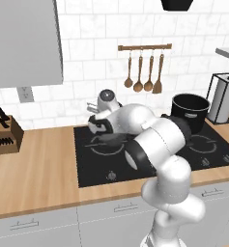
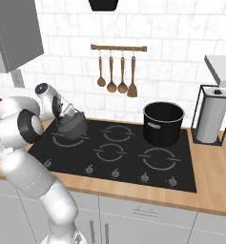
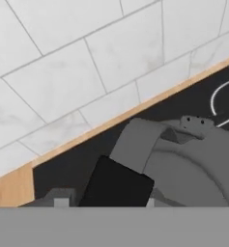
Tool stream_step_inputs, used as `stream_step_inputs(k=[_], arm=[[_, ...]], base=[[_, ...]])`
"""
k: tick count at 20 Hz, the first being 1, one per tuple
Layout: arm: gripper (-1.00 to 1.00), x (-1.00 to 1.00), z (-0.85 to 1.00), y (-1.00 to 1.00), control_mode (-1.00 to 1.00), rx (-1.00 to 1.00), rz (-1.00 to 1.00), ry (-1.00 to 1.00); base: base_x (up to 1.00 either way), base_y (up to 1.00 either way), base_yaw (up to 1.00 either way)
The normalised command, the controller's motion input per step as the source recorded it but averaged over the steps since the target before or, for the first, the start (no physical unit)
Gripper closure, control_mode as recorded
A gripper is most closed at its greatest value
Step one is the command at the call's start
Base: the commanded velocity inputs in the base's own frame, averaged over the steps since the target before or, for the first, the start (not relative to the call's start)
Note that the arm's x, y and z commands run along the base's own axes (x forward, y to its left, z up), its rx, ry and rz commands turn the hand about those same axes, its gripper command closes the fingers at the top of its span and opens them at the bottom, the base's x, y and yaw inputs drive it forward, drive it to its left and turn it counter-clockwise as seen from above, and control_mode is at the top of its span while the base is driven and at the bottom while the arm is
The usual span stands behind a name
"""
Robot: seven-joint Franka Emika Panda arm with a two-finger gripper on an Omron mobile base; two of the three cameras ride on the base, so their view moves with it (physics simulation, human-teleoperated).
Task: Pick the kettle from the counter and place it on a stove burner. Then turn the burner on.
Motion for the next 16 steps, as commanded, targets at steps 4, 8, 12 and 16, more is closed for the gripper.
stream_step_inputs(k=[4, 8, 12, 16], arm=[[1.0, 0.0, -0.34, -0.07, -1.0, 0.08, -0.01, -0.01], [1.0, -0.07, -0.17, -0.14, -1.0, 0.25, -0.01, -0.13], [1.0, -0.01, -0.01, -0.52, -1.0, 0.43, 0.0, -0.03], [1.0, 0.0, 0.16, -0.44, -1.0, 0.29, 0.0, 0.0]], base=[[0.0, 0.0, 0.0], [0.0, 0.0, 0.0], [0.0, 0.0, 0.0], [0.0, 0.0, 0.0]])
